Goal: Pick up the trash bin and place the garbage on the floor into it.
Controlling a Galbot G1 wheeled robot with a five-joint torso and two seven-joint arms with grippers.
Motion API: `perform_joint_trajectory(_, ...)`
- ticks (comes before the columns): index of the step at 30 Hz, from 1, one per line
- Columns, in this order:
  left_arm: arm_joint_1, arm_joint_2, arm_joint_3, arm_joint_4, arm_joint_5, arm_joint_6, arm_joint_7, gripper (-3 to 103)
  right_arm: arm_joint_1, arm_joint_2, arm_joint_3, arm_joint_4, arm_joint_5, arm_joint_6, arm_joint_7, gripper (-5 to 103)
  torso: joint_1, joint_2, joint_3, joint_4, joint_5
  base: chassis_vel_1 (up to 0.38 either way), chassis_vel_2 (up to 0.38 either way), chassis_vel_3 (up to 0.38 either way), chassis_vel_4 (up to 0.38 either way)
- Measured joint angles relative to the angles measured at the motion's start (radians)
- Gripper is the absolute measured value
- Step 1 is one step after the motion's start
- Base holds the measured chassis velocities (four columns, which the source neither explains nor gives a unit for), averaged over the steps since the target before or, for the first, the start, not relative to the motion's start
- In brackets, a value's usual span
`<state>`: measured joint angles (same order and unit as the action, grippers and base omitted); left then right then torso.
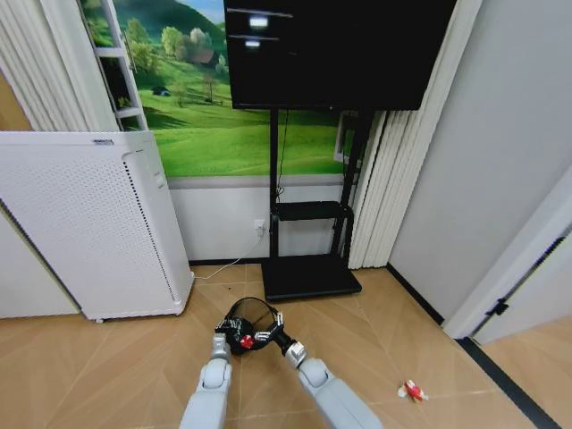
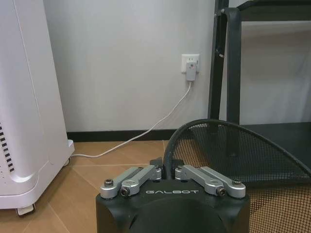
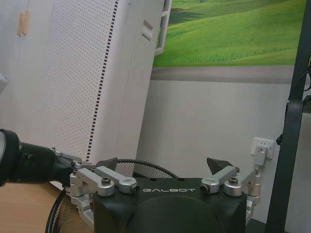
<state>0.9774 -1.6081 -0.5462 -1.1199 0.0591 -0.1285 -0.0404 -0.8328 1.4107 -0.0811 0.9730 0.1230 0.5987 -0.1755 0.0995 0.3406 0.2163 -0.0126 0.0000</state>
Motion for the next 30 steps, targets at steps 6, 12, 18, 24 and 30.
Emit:
perform_joint_trajectory(6,0.006,0.000,0.001,-0.007,-0.003,0.001,-0.001,6,-0.025,-0.004,0.007,-0.001,0.018,-0.023,0.005,100,0.000,0.000,0.000,-0.0001,0.0000,0.000,0.000,0.000,0.000)
perform_joint_trajectory(12,0.021,0.000,-0.001,-0.018,-0.003,0.001,-0.001,6,-0.031,0.003,0.007,0.000,0.019,-0.024,0.006,100,0.000,0.000,0.000,0.0001,0.0001,-0.007,-0.006,0.009,0.009)
perform_joint_trajectory(18,0.048,0.000,-0.014,-0.031,0.007,0.002,-0.002,6,-0.030,0.003,0.008,0.003,0.019,-0.024,0.013,100,0.000,0.000,0.000,-0.0001,0.0000,-0.119,-0.115,0.108,0.099)
perform_joint_trajectory(24,0.071,0.000,-0.026,-0.042,0.014,0.000,-0.002,6,-0.020,-0.001,0.009,-0.002,0.023,-0.025,0.015,100,0.000,0.000,0.000,-0.0001,0.0002,-0.209,-0.218,0.209,0.189)
perform_joint_trajectory(30,0.074,0.000,-0.024,-0.053,0.012,-0.001,-0.003,6,-0.022,-0.008,0.010,-0.007,0.022,-0.042,0.024,100,0.000,0.000,0.000,-0.0007,-0.0001,-0.278,-0.256,0.264,0.263)
